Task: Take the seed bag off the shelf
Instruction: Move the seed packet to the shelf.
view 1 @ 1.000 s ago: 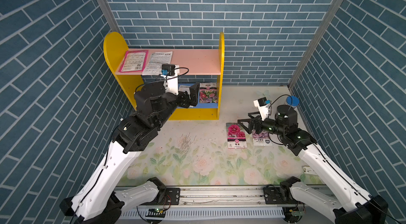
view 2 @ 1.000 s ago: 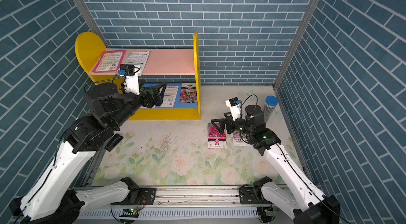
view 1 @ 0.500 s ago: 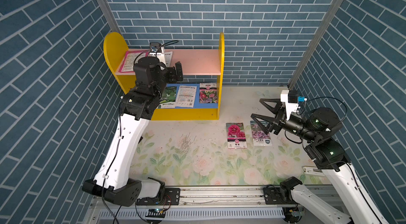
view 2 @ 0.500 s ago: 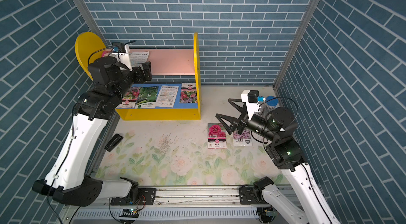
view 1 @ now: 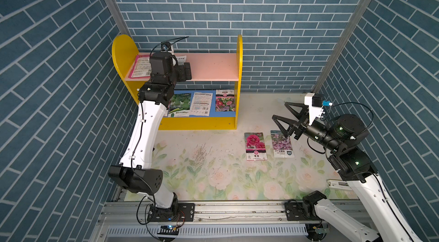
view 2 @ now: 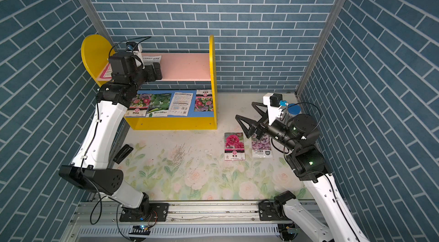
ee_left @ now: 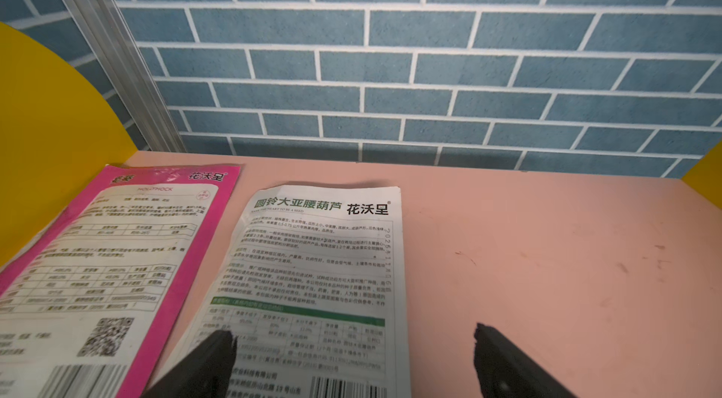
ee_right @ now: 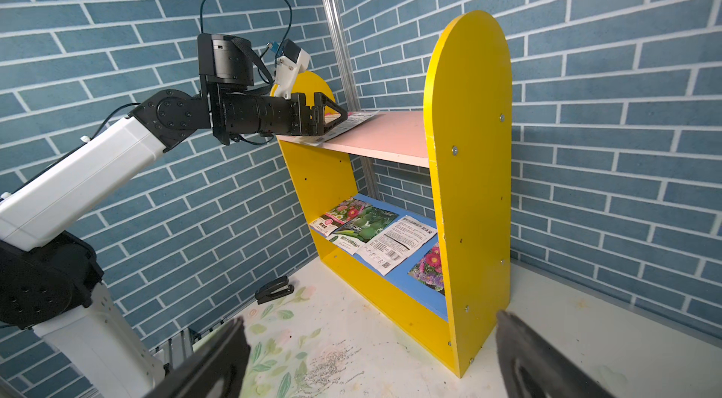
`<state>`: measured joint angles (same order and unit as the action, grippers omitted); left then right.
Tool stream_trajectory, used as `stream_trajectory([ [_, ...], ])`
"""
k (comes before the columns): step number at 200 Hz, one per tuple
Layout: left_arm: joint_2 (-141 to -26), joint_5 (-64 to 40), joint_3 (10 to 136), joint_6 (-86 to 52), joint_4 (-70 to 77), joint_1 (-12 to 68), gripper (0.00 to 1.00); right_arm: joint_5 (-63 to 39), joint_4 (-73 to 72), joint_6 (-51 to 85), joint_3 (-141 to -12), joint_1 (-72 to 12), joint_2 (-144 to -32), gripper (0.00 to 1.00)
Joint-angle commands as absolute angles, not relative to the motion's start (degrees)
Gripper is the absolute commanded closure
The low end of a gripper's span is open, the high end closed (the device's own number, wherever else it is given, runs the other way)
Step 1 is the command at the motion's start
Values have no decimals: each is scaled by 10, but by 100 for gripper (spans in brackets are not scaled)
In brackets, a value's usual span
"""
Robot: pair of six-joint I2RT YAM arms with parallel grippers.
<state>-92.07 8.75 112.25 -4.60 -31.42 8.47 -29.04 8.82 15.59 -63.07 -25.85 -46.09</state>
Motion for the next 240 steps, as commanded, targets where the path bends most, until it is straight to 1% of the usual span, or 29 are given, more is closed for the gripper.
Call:
stream_trajectory([
  [1, -929, 90, 1143, -39, -309, 80, 0, -277, 80, 153, -638, -261, -464, 0],
  [43, -950, 102, 1148, -52, -332, 76, 0, -276, 95, 147, -637, -261, -468, 0],
  [77, -950, 61, 1138, -89, -348, 78, 0, -267, 105, 142, -638, -260, -470, 1],
  [104, -917, 41, 1088, -122, -331, 82, 0, -262, 106, 140, -630, -261, -464, 1],
  [141, -900, 2, 1070, -165, -350, 96, 0, -260, 106, 139, -624, -260, -463, 1],
  [198, -900, -22, 1101, -218, -368, 134, 0, -260, 100, 142, -614, -260, -458, 2],
  [227, -900, -35, 1124, -229, -348, 138, 0, -259, 104, 141, -613, -261, -456, 2],
  [240, -890, -39, 1126, -226, -317, 138, 0, -262, 105, 140, -612, -261, -455, 2],
])
